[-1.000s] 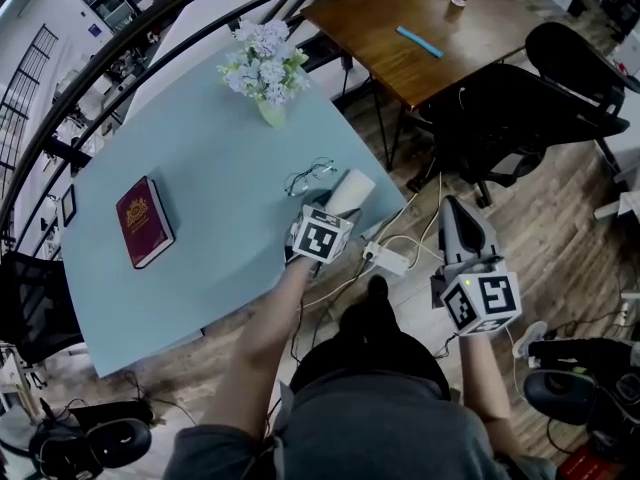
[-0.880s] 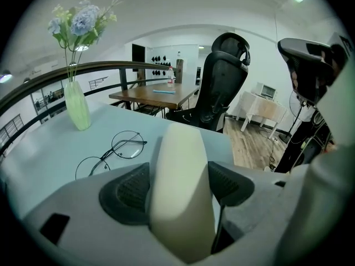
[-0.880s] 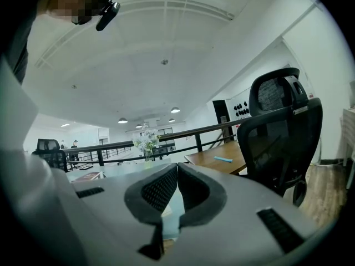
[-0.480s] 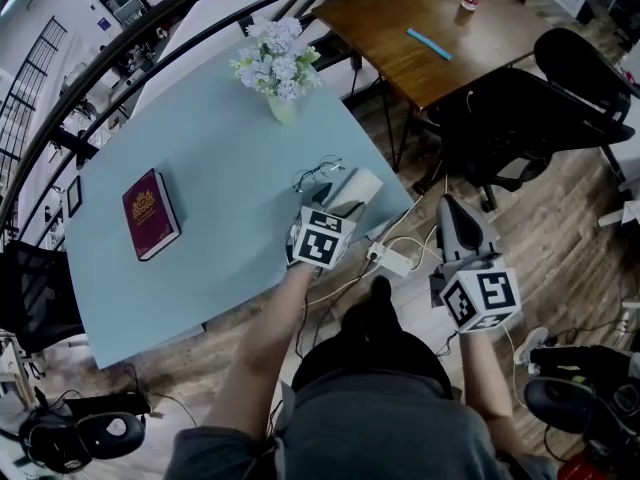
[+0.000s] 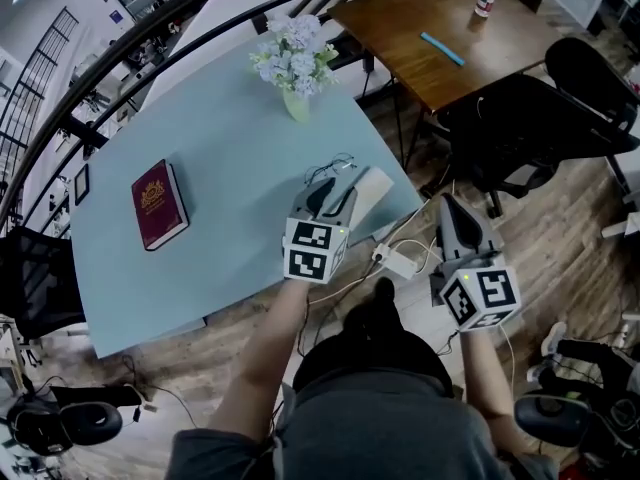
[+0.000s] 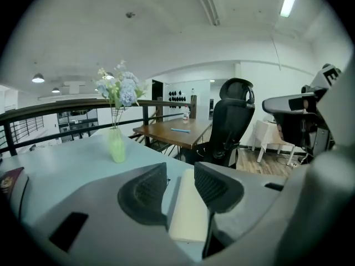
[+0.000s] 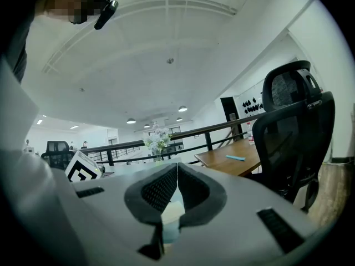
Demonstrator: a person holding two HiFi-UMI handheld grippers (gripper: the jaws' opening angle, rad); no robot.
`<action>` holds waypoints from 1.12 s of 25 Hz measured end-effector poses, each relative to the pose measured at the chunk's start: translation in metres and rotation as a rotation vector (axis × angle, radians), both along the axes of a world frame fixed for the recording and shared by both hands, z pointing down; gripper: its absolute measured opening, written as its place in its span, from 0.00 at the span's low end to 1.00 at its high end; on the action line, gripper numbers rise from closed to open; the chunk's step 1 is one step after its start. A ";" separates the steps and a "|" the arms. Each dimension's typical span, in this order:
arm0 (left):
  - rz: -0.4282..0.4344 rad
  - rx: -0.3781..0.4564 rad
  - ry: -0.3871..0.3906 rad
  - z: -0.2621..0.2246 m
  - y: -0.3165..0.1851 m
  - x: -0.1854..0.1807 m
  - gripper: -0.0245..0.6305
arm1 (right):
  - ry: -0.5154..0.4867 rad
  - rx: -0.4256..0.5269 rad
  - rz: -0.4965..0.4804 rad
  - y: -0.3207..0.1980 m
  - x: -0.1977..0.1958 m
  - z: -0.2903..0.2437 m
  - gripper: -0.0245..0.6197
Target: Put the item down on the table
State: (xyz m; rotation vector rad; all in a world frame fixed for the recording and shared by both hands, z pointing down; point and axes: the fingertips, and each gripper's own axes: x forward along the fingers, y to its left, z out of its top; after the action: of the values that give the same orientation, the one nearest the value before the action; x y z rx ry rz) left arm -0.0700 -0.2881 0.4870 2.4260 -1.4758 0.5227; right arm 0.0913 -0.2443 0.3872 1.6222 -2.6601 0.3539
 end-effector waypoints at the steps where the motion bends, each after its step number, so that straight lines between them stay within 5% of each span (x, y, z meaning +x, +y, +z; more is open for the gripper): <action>1: -0.014 0.015 0.009 -0.006 0.002 -0.004 0.27 | 0.000 0.002 -0.005 0.001 -0.002 -0.001 0.04; 12: -0.133 0.151 0.085 -0.061 0.027 -0.041 0.15 | -0.002 0.020 -0.039 0.007 -0.015 -0.008 0.04; 28: -0.204 0.218 0.162 -0.089 0.047 -0.061 0.05 | -0.002 0.032 -0.069 0.011 -0.025 -0.011 0.04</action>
State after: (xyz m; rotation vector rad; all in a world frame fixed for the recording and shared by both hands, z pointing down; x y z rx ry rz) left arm -0.1308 -0.2415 0.3981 2.3682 -1.7615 0.1243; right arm 0.0665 -0.2332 0.3762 1.5347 -2.7284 0.3134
